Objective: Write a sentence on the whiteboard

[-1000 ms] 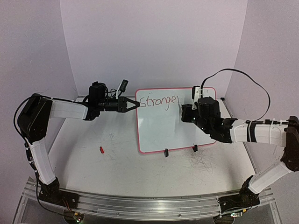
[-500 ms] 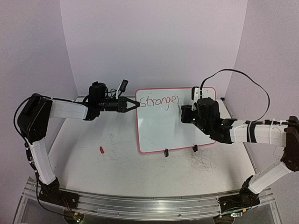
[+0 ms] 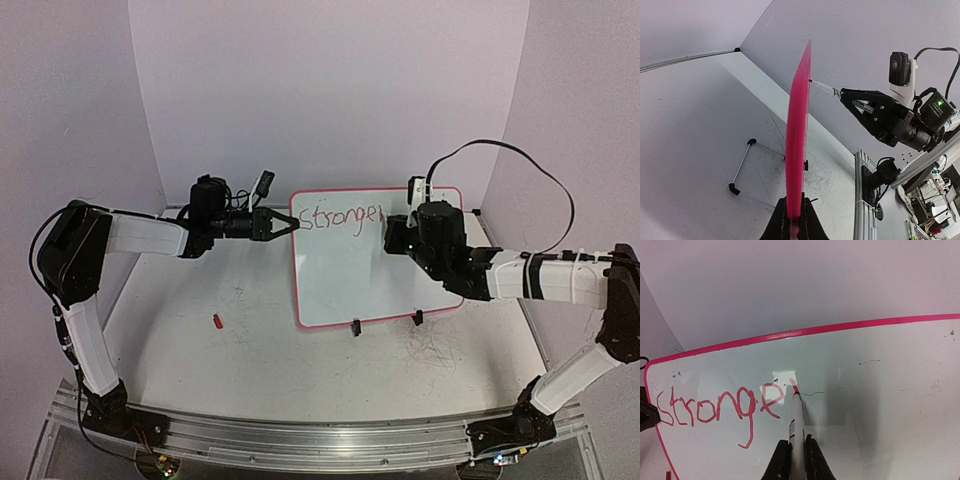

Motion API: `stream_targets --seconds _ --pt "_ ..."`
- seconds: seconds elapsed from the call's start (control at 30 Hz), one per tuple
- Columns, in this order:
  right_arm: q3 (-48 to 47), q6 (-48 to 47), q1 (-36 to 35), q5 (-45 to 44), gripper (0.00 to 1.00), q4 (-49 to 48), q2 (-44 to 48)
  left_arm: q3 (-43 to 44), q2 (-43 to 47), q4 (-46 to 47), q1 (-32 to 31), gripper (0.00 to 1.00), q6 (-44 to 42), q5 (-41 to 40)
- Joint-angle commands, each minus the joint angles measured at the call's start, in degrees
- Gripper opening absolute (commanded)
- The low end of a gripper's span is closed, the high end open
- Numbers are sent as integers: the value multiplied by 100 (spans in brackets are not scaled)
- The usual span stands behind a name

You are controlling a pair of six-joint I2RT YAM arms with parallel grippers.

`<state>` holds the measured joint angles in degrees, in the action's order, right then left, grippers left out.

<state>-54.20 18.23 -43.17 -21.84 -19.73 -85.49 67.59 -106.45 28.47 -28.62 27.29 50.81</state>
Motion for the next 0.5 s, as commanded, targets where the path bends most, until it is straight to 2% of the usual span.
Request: stream_targets --seconds 0.0,0.23,0.47 --pt "-212 23 56 -354 0 -40 -101 22 139 62 -205 0 -101 170" --pt "-194 34 122 -315 0 -62 39 11 150 62 -205 0 -107 158" --pt "313 -391 146 52 0 -125 1087 -6 178 62 -205 0 -141 117"
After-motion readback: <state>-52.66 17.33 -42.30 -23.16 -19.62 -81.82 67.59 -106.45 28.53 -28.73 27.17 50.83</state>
